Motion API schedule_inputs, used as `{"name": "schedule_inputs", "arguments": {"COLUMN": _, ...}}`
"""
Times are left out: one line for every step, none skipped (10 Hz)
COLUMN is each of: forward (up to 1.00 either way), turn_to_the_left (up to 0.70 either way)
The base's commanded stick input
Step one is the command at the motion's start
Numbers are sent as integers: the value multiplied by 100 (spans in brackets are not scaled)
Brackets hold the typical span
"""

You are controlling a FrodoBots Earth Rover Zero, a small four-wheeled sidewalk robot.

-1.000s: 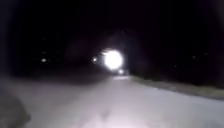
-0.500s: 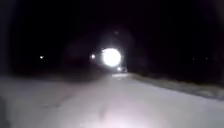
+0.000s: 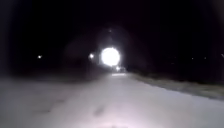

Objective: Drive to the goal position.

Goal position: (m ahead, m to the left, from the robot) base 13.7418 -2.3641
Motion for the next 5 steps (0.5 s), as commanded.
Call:
{"name": "schedule_inputs", "arguments": {"forward": 70, "turn_to_the_left": 0}}
{"name": "schedule_inputs", "arguments": {"forward": 70, "turn_to_the_left": 0}}
{"name": "schedule_inputs", "arguments": {"forward": 70, "turn_to_the_left": 0}}
{"name": "schedule_inputs", "arguments": {"forward": 70, "turn_to_the_left": 0}}
{"name": "schedule_inputs", "arguments": {"forward": 70, "turn_to_the_left": 0}}
